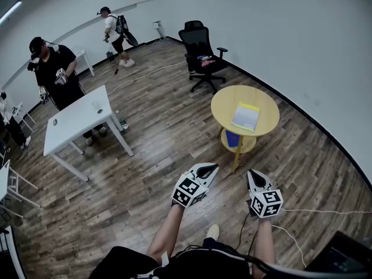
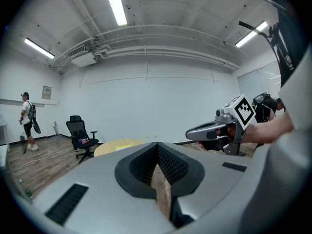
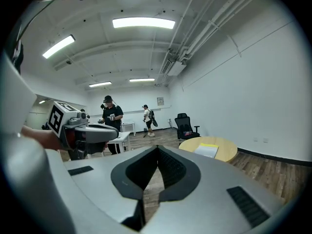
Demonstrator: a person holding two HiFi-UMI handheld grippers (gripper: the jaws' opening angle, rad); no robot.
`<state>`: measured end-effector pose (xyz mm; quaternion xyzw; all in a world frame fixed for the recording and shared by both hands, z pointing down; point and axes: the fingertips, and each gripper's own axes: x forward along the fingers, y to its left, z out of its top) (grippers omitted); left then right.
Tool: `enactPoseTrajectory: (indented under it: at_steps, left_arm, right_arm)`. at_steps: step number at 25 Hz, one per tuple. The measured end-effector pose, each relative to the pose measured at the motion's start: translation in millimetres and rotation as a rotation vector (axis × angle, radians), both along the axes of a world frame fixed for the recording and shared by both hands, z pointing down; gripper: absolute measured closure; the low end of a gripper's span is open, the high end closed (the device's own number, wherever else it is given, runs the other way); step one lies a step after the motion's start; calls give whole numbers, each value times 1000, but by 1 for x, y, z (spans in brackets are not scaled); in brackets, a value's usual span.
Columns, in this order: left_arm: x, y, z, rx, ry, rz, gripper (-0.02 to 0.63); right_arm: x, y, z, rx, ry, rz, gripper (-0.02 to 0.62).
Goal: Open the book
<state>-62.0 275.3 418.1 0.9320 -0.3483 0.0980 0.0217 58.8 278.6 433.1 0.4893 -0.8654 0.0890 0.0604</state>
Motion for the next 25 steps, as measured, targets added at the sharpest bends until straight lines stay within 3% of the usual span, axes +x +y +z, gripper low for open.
enactPoseTrajectory:
  at_steps: [11,25]
  left_arm:
    - [35,-74,10,-17,-27,10,606]
    - [50,-111,13,-31,-57,3,606]
  right_arm:
    - [35,-76,5,-12,-20,3,591]
    - [49,-114,13,-31,-44,-9,591]
